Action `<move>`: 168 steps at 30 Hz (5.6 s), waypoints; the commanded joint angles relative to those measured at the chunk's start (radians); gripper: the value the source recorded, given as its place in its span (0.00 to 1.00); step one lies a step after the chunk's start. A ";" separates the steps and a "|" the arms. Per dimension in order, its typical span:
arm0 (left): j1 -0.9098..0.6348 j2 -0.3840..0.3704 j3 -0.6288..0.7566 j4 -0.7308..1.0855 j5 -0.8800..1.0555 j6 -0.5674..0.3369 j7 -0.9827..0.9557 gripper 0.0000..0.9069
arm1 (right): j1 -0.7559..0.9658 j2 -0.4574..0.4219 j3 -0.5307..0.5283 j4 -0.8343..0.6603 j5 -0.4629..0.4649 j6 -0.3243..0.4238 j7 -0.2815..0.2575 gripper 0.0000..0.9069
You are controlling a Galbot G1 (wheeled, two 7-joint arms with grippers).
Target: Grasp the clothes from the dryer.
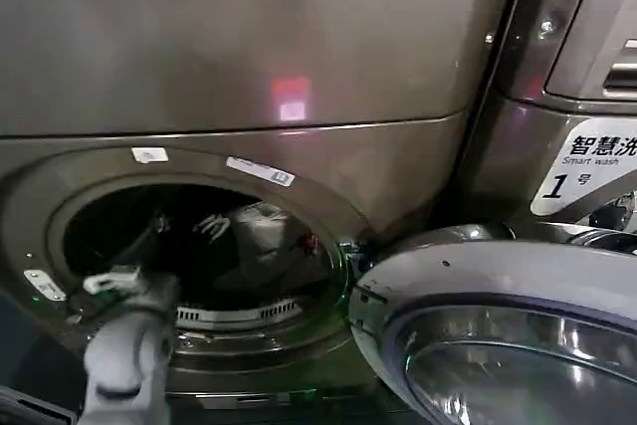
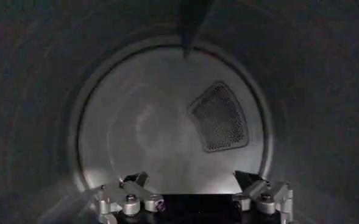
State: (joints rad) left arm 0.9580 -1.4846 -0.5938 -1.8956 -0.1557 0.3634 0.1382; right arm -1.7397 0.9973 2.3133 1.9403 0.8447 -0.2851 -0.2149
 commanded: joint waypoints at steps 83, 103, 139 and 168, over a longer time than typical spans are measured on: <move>-1.118 -0.043 0.949 1.675 0.712 -0.260 0.765 1.00 | 0.027 0.017 -0.043 0.013 0.001 0.042 -0.049 1.00; -1.063 -0.053 0.970 1.688 0.712 -0.269 0.764 0.00 | 0.047 0.037 -0.078 0.013 -0.023 0.056 -0.059 1.00; -0.858 0.000 0.324 1.316 0.403 -0.241 0.456 0.00 | 0.054 0.050 -0.089 0.023 -0.024 0.060 -0.061 1.00; -0.239 -0.076 0.086 0.499 0.092 -0.505 -0.253 0.00 | 0.043 0.031 -0.063 0.008 -0.018 0.105 -0.037 1.00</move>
State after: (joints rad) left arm 0.5643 -1.5400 -0.4833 -1.2049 -0.0615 -0.1224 0.0121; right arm -1.6961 1.0311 2.2444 1.9476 0.8248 -0.1908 -0.2595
